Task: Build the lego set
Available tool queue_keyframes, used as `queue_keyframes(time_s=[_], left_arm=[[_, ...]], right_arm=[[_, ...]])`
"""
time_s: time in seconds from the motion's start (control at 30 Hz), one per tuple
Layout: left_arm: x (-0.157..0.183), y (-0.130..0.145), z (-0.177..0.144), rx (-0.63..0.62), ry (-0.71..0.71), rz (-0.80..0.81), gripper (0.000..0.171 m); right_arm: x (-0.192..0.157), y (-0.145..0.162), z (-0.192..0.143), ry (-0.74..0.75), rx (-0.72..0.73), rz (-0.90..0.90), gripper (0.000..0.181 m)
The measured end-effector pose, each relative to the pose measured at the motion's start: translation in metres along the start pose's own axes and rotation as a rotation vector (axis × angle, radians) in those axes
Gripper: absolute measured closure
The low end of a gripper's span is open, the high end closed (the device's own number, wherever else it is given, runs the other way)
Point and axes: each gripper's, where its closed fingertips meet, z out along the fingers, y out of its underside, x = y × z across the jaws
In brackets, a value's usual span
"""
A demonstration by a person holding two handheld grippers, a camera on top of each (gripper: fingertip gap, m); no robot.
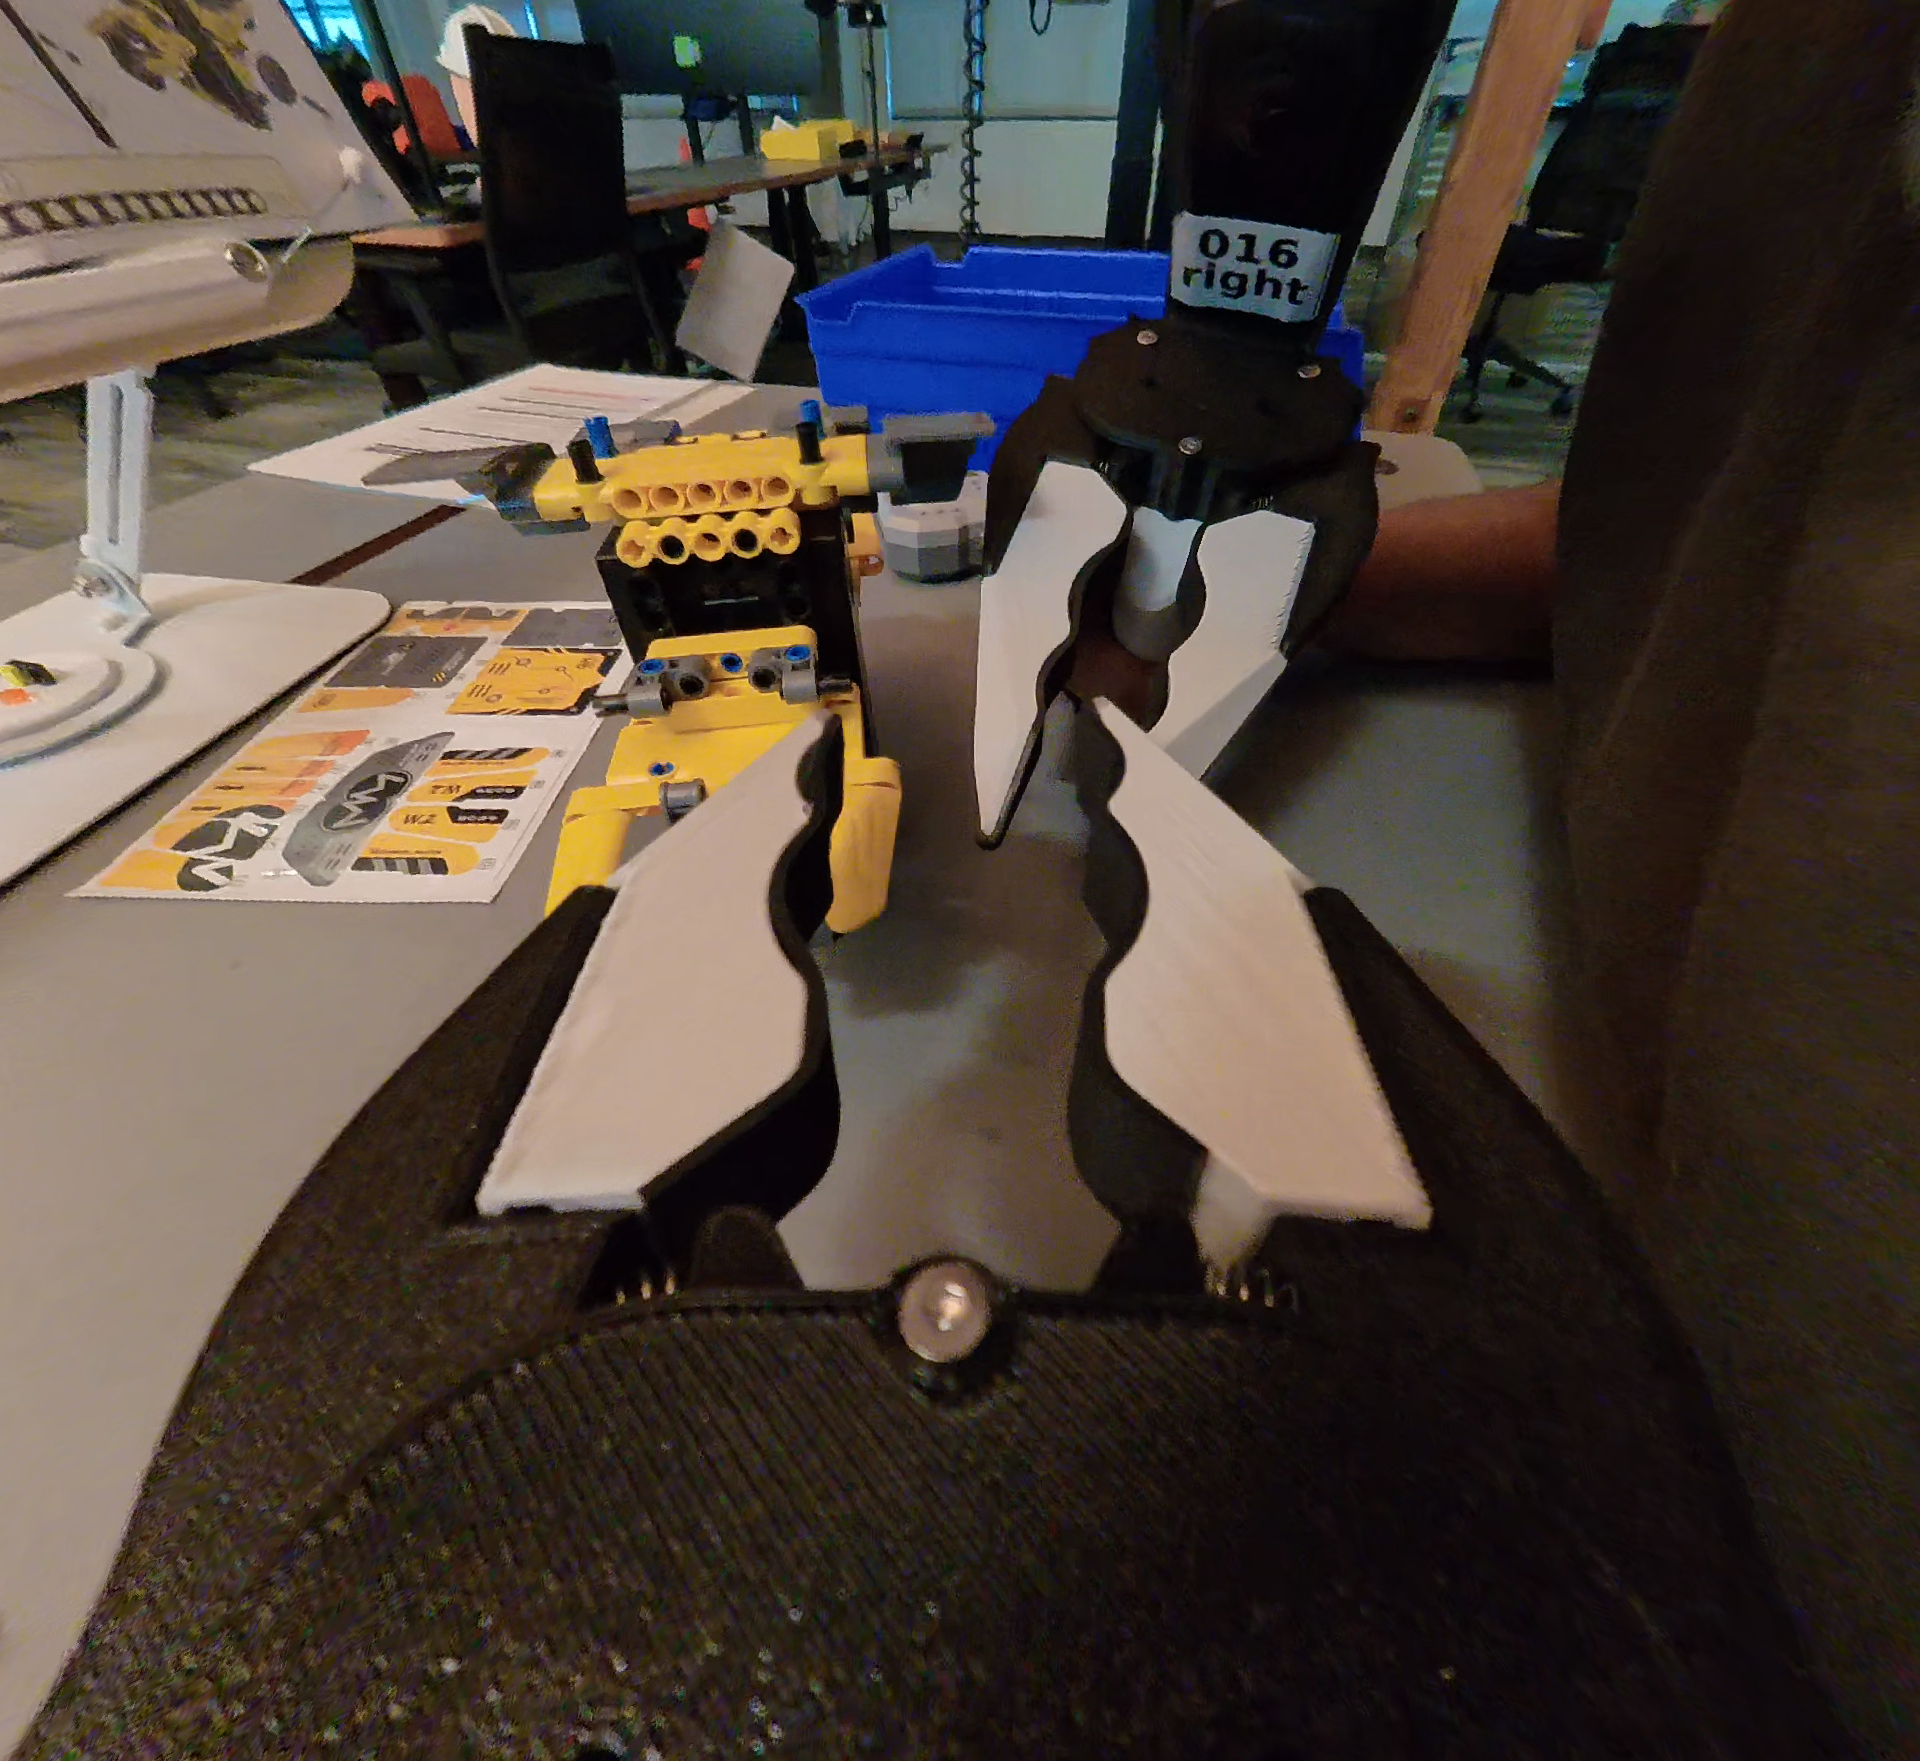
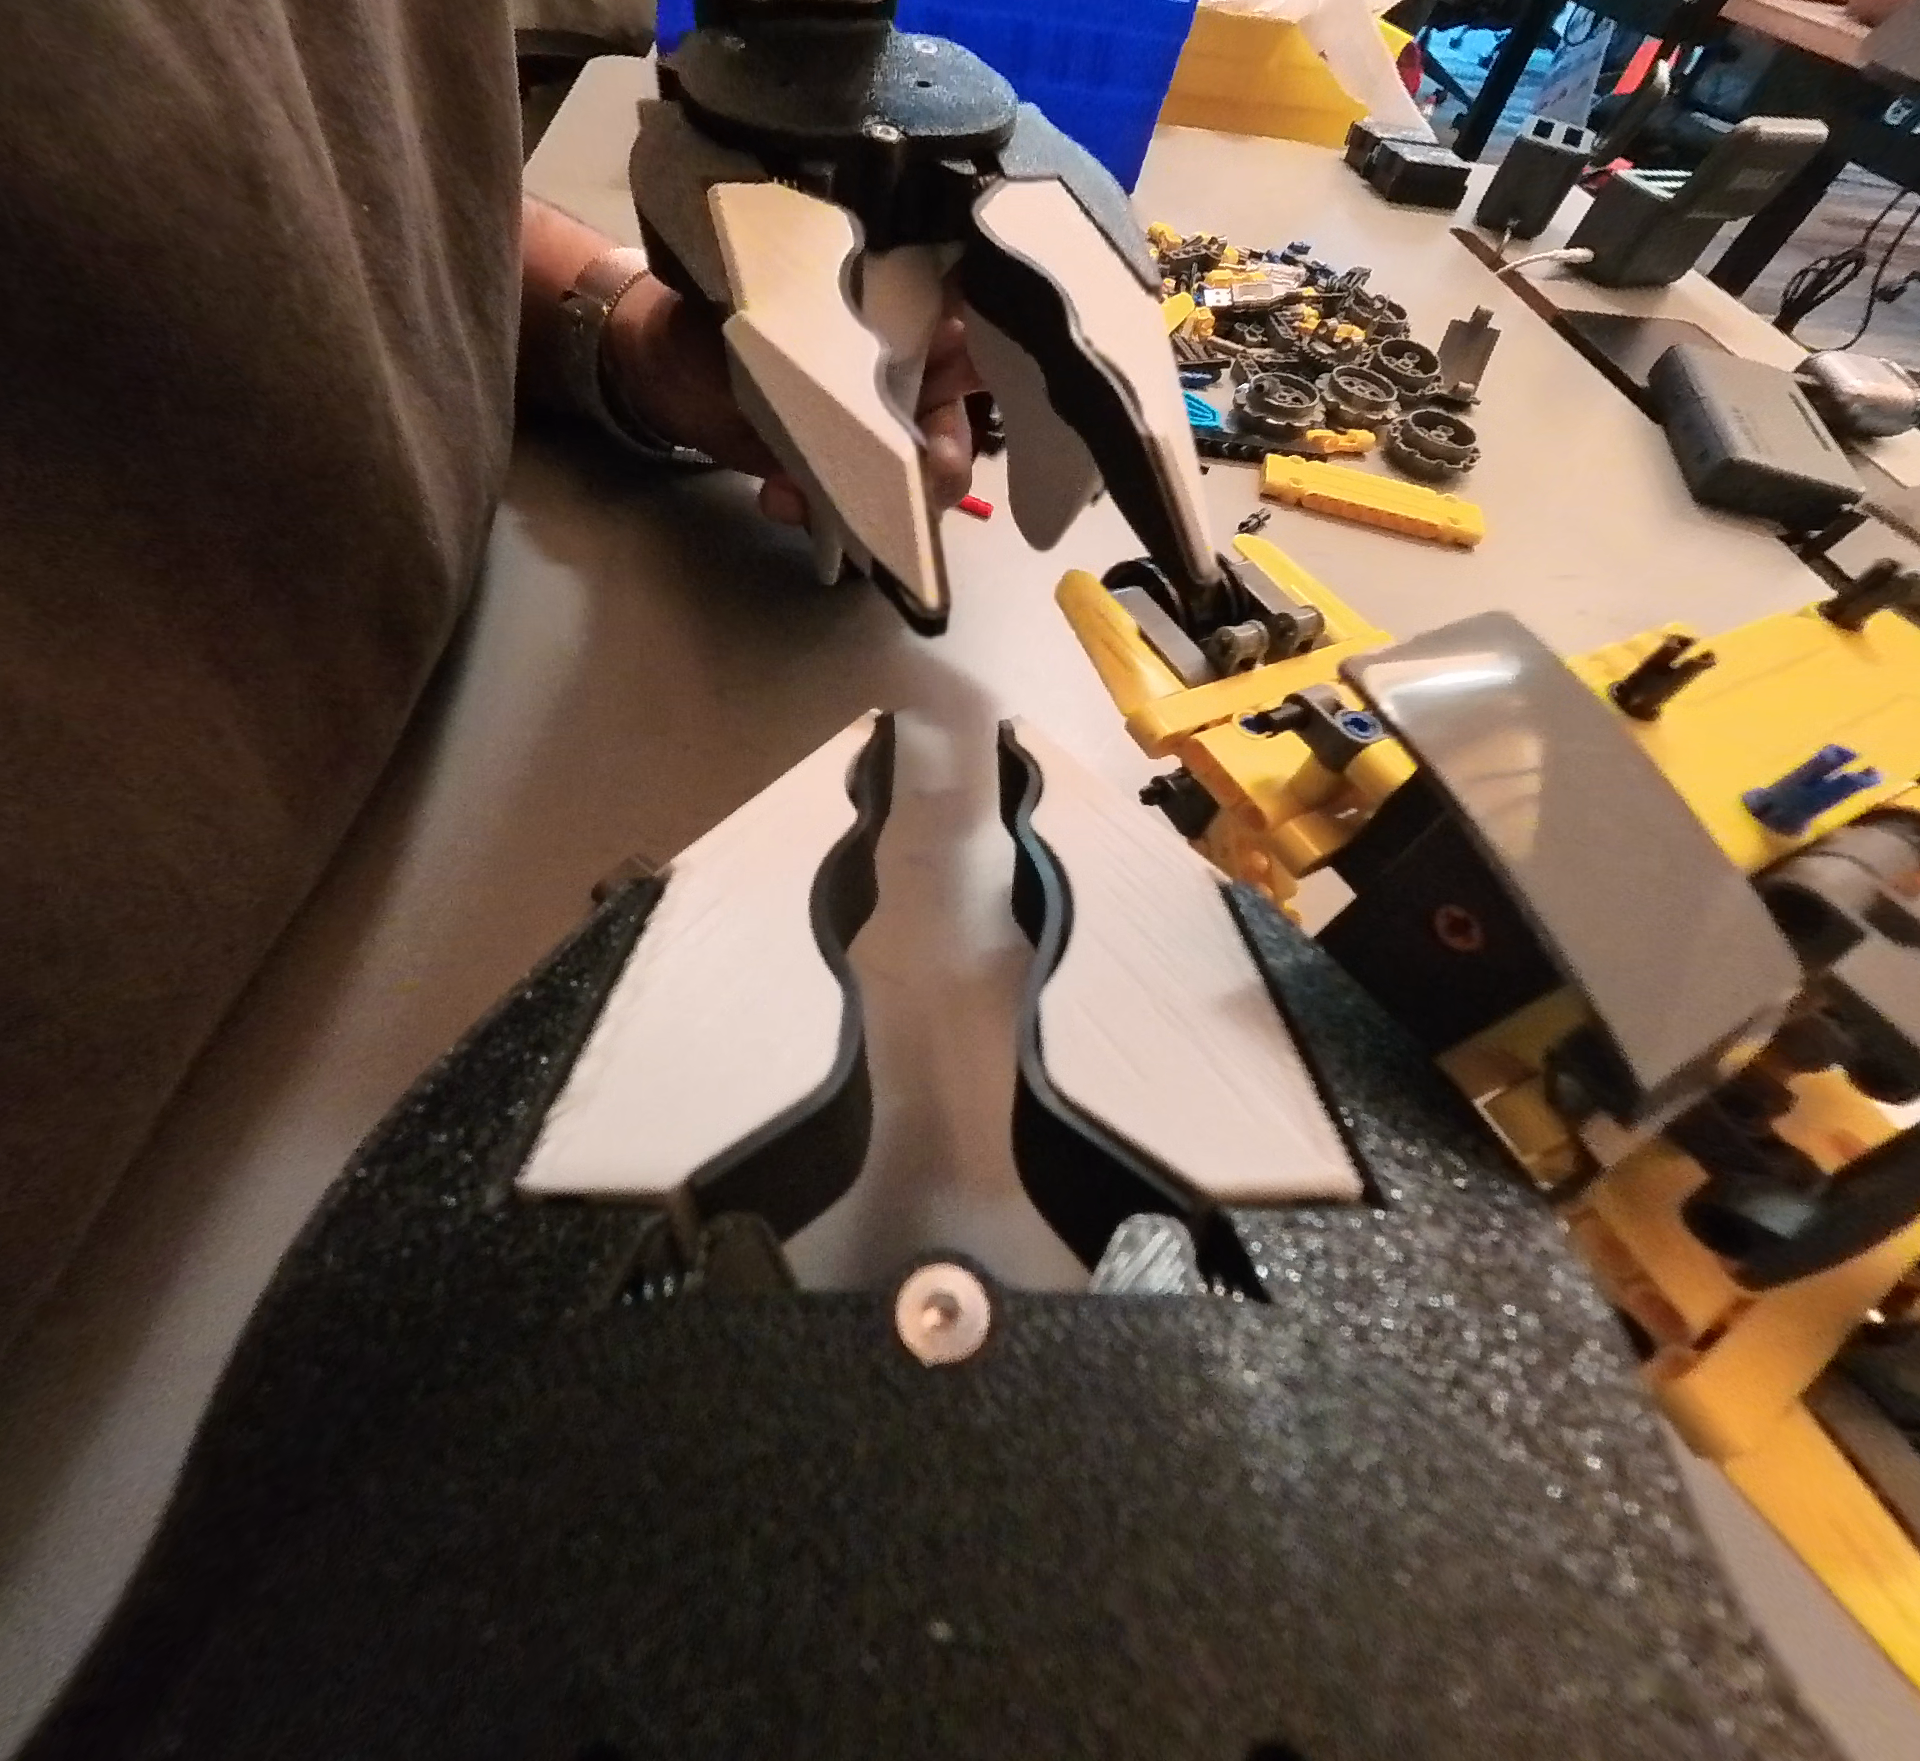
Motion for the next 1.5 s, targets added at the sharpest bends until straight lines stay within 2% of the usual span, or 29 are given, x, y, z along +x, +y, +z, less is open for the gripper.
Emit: queue_keyframes(time_s=[0.83, 1.0, 1.1, 1.27, 1.37, 1.5], left_arm=[[-0.004, -0.001, -0.001, 0.005, -0.014, -0.024, 0.130], [0.001, 0.006, 0.006, -0.054, 0.004, -0.005, 0.128], [0.019, -0.001, 0.001, 0.010, 0.089, 0.059, 0.134], [0.027, -0.012, -0.011, 0.100, 0.102, 0.060, 0.132], [0.021, -0.015, -0.013, 0.105, 0.065, 0.071, 0.132], [0.003, -0.005, -0.019, 0.059, -0.034, 0.120, 0.137]], right_arm=[[-0.002, 0.000, 0.000, -0.029, 0.004, 0.008, 0.161], [-0.016, -0.013, -0.014, -0.080, 0.114, -0.012, 0.175], [-0.024, -0.019, -0.012, -0.110, 0.141, -0.010, 0.181], [-0.035, -0.026, -0.005, -0.158, 0.159, 0.012, 0.176], [-0.038, -0.032, -0.004, -0.192, 0.189, 0.056, 0.172], [-0.040, -0.033, 0.001, -0.200, 0.181, 0.071, 0.168]])
